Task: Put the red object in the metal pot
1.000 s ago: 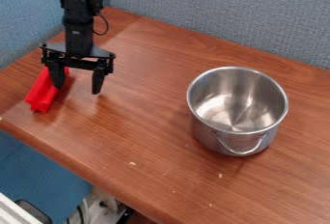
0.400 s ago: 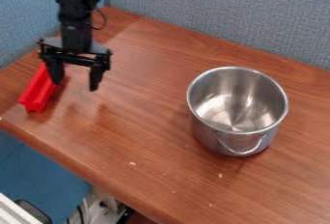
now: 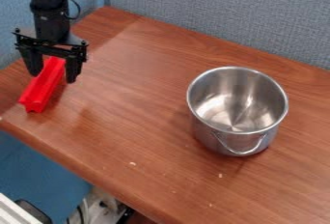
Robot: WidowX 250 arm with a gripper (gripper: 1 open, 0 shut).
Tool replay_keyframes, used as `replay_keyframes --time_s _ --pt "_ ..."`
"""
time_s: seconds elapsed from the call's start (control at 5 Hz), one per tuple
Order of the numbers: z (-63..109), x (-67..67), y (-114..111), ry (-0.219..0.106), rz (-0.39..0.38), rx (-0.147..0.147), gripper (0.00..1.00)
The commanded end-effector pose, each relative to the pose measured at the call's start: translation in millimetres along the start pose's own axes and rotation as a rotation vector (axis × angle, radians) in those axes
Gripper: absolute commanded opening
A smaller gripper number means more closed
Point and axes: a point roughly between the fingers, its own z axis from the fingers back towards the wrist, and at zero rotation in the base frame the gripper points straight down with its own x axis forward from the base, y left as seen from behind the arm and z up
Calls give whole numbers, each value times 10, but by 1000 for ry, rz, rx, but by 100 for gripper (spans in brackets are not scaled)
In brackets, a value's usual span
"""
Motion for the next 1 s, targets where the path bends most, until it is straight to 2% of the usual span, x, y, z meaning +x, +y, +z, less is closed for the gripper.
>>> replay_keyframes --time_s 0.0,0.6,0.8 --pt "268 90 92 -77 -89 37 100" --pt "444 61 311 -35 -39 79 100" --pt "405 114 398 -32 -44 65 100"
